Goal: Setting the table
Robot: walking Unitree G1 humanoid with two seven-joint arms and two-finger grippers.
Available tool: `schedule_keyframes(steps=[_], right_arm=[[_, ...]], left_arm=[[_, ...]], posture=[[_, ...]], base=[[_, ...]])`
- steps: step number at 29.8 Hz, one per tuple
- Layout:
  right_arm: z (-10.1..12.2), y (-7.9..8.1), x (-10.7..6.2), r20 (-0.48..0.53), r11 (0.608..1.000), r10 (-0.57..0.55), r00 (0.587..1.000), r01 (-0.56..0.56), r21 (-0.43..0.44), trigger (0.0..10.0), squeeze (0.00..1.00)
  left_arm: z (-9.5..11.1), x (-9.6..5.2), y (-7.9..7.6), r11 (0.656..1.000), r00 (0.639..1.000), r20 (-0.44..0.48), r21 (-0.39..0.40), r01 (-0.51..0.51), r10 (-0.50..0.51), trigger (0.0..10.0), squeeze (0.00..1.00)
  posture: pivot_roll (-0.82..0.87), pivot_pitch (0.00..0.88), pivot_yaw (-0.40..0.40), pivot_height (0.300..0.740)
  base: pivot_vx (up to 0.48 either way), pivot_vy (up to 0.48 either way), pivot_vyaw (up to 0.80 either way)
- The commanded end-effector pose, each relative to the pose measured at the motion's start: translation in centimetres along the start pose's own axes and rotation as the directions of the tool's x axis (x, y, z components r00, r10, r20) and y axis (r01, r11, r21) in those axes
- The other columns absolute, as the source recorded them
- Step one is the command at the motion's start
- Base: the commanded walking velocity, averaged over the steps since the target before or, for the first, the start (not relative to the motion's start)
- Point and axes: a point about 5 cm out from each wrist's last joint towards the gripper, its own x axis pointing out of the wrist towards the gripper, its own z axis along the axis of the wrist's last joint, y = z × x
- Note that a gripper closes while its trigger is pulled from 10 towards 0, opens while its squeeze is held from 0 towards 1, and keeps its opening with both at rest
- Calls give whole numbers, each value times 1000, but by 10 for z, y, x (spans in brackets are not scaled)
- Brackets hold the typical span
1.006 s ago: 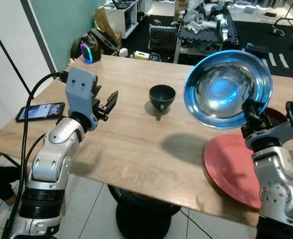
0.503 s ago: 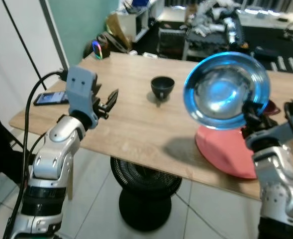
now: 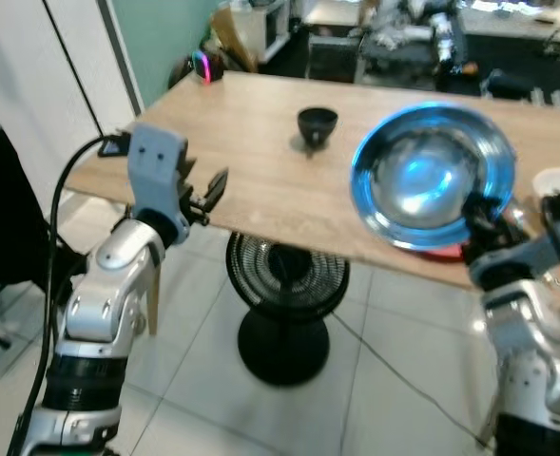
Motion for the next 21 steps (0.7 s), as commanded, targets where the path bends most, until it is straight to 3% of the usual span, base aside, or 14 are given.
schedule_keyframes(steps=[1, 4, 10, 21], right_arm=[[0, 8, 0, 11, 999, 32, 999, -32, 18, 10000, 0], [0, 8, 0, 11, 999, 32, 999, -32, 18, 10000, 0], [0, 9, 0, 12, 999, 32, 999, -32, 18, 10000, 0], [-1, 8, -1, 9, 999, 33, 999, -33, 24, 10000, 0]], left_arm=[[-3, -2, 5, 1000, 1000, -12, -1, -13, 13, 10000, 0], [-2, -2, 5, 1000, 1000, -11, -1, -13, 13, 10000, 0], [-2, -1, 5, 1000, 1000, -9, -2, -14, 14, 10000, 0], [-2, 0, 4, 1000, 1000, -7, -6, -7, 7, 10000, 0]], posture=[[-71, 27, 95, 740], [-71, 27, 95, 740], [-71, 26, 96, 740], [-73, 26, 98, 740]], base=[[-364, 0, 0], [-339, 0, 0], [0, 0, 0], [0, 0, -778]])
